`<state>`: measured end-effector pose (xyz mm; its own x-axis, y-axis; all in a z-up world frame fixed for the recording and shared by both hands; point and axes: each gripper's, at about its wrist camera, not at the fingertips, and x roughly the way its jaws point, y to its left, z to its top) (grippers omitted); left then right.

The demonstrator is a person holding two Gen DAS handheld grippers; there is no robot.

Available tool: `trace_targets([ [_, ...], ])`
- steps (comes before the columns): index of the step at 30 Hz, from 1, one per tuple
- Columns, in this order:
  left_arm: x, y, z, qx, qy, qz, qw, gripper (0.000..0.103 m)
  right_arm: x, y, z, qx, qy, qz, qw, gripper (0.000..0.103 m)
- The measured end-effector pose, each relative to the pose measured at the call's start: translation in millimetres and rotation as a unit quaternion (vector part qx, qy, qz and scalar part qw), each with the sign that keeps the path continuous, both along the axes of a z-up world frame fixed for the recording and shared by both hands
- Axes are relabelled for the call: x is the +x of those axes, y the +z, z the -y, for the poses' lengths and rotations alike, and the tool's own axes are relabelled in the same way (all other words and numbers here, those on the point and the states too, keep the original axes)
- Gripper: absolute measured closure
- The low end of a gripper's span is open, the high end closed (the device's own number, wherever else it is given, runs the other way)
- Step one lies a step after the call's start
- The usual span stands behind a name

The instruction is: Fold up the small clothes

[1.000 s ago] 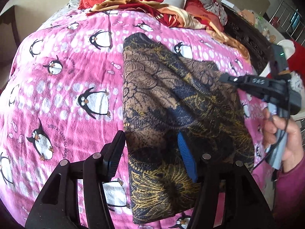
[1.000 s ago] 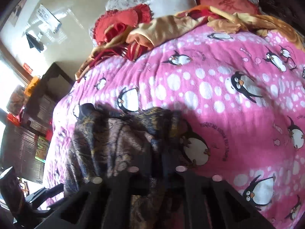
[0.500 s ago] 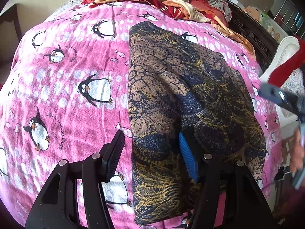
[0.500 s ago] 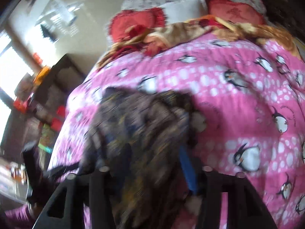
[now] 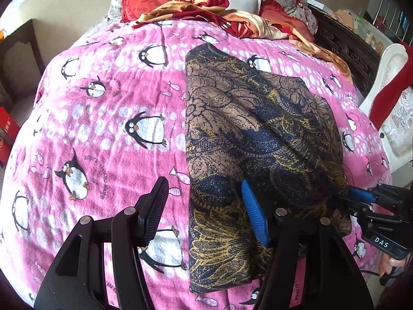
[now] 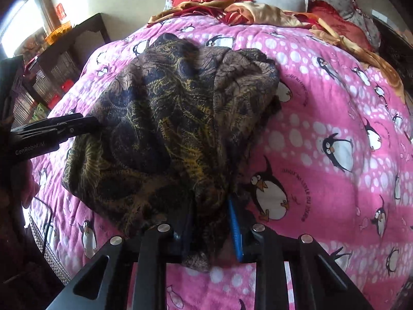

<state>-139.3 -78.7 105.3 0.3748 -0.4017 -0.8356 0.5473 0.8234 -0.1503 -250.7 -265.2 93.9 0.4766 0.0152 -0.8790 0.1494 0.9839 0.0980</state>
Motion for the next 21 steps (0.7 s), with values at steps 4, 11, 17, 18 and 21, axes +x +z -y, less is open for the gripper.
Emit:
trace_targets([
  [4, -5.7, 14.2, -3.8, 0.001, 0.006, 0.029, 0.9995, 0.044, -4.3, 23.5, -1.8, 0.004, -0.014, 0.029, 0.999, 0.068],
  [11, -12.1, 40.4, -10.2, -0.001, 0.018, 0.059, 0.9981, 0.044, 6.8, 63.9, -18.7, -0.027, -0.07, 0.089, 0.993, 0.045],
  [17, -19.4, 58.8, -17.5, -0.005, 0.024, 0.081, 0.9965, 0.041, 20.8, 71.0, -31.0, -0.035, -0.097, 0.095, 0.99, 0.035],
  [18, -20.2, 61.1, -19.0, -0.007, 0.024, 0.082, 0.9963, 0.036, 21.2, 72.6, -33.2, -0.036, -0.096, 0.097, 0.99, 0.035],
  [21, -23.4, 66.9, -23.1, -0.014, 0.028, 0.093, 0.9952, 0.034, 20.9, 76.6, -35.9, -0.038, -0.1, 0.103, 0.989, 0.031],
])
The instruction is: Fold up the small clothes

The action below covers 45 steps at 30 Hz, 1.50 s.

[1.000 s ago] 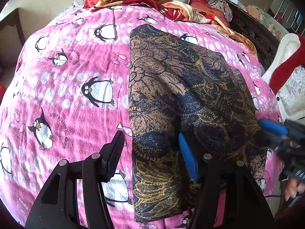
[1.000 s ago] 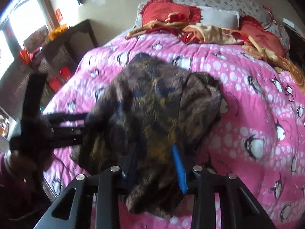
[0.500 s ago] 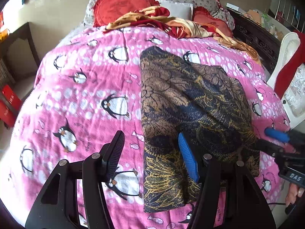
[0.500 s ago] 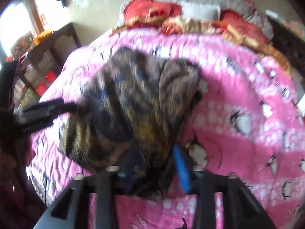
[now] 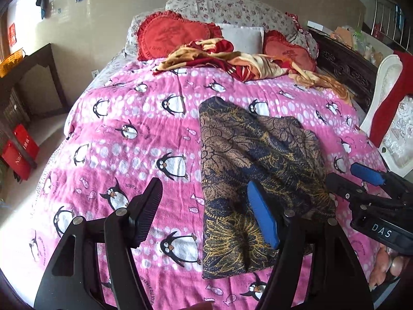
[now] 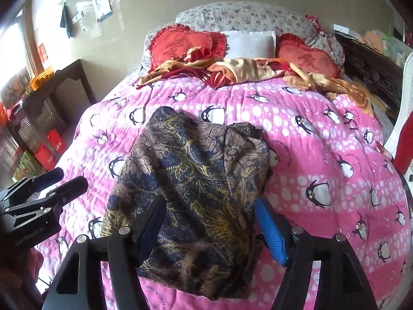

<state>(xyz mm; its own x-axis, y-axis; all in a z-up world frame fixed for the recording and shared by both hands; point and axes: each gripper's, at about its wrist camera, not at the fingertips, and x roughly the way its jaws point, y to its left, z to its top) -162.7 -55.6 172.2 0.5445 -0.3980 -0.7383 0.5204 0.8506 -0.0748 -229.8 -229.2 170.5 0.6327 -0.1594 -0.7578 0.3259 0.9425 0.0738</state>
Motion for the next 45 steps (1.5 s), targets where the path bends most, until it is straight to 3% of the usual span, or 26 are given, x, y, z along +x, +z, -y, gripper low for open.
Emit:
trace_targets([
  [12, -3.7, 6.6, -3.6, -0.014, 0.002, -0.005, 0.9999, 0.034, -4.8, 6.5, 0.4, -0.005, -0.027, 0.004, 1.0, 0.022],
  [45, 1.2, -8.2, 2.8, -0.005, 0.004, -0.009, 0.9999, 0.034, 6.6, -10.2, -0.6, -0.003, -0.027, -0.024, 0.999, 0.021],
])
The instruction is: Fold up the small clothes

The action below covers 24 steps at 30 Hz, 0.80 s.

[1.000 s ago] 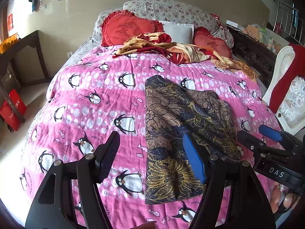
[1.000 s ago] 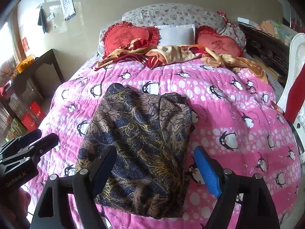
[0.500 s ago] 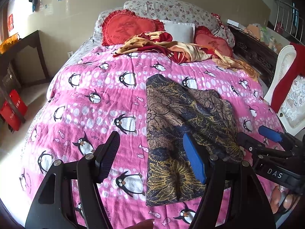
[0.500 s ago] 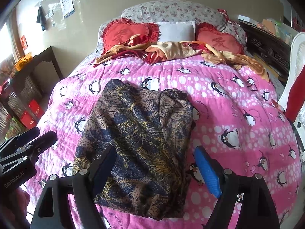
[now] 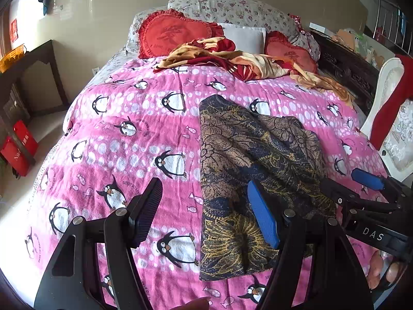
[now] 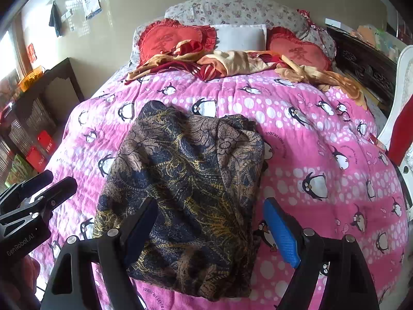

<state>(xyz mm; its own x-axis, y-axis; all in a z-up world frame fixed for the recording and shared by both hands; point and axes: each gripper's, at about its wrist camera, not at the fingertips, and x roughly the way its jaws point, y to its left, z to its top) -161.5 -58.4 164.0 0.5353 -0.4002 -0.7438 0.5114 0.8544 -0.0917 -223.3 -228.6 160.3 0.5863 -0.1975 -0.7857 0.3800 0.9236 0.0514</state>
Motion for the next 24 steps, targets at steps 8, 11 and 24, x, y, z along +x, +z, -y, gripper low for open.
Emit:
trace_targets([
  [8, 2.7, -4.8, 1.2, 0.005, 0.003, -0.001, 1.0, 0.034, 2.8, -6.1, 2.2, 0.003, 0.0, -0.009, 1.0, 0.021],
  [11, 4.1, -7.6, 1.3, 0.007, 0.001, -0.004, 1.0, 0.034, 4.3, -8.3, 2.4, 0.007, 0.0, -0.012, 1.0, 0.021],
  [24, 11.0, -24.8, -0.2, -0.005, 0.002, -0.049, 0.9988, 0.034, 12.1, -14.4, 1.1, 0.004, -0.001, -0.029, 1.0, 0.021],
])
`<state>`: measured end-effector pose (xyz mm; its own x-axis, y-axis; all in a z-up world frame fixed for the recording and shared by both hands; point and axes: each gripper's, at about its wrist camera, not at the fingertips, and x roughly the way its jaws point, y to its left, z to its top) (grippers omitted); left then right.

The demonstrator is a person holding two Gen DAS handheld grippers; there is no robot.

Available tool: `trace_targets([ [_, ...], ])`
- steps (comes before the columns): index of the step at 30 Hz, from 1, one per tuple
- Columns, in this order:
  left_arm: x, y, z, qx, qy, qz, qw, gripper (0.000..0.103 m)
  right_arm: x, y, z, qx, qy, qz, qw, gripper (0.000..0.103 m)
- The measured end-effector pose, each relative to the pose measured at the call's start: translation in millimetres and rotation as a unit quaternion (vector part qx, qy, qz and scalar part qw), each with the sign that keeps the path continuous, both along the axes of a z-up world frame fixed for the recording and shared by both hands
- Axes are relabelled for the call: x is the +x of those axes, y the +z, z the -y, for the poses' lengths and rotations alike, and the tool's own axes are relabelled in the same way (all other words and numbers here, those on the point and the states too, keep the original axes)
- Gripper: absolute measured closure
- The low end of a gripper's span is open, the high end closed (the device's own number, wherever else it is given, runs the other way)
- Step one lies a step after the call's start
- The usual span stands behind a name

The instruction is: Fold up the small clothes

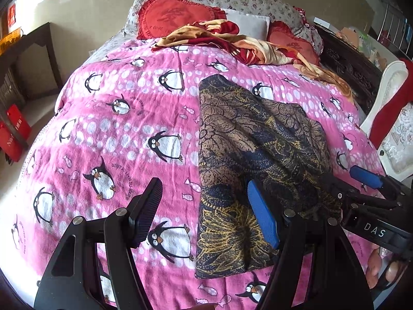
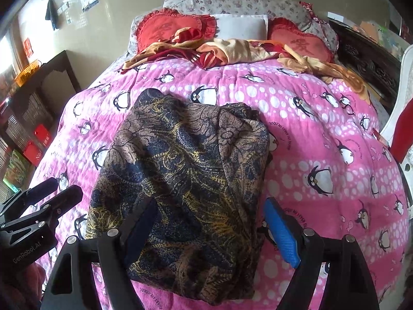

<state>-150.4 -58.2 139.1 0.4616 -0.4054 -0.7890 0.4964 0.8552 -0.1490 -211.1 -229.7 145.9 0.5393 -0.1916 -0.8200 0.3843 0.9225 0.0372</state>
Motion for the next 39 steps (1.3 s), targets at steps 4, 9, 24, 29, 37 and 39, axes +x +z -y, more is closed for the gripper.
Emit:
trace_targets([
  [4, 0.9, -1.8, -0.9, 0.003, 0.002, 0.002, 1.0, 0.034, 1.8, -1.4, -0.3, -0.001, -0.001, -0.005, 1.0, 0.021],
  [9, 2.3, -2.4, -1.8, 0.006, 0.007, 0.002, 1.0, 0.034, 2.7, -2.4, -0.1, -0.001, 0.001, -0.007, 1.0, 0.021],
  [24, 5.1, -3.7, 2.0, 0.019, 0.004, 0.007, 0.9998, 0.034, 4.9, -8.2, 4.4, 0.01, -0.003, -0.011, 1.0, 0.021],
  [29, 5.7, -4.6, 3.9, 0.022, 0.004, 0.008, 0.9997, 0.034, 5.2, -10.0, 8.7, 0.014, -0.005, -0.01, 1.0, 0.021],
  [37, 10.6, -7.4, 6.8, 0.025, 0.005, 0.012, 0.9996, 0.034, 4.6, -14.8, 17.9, 0.021, -0.013, -0.012, 1.0, 0.021],
  [39, 14.8, -7.8, 6.6, 0.025, 0.005, 0.008, 0.9996, 0.034, 2.8, -15.9, 23.4, 0.024, -0.017, -0.01, 1.0, 0.021],
])
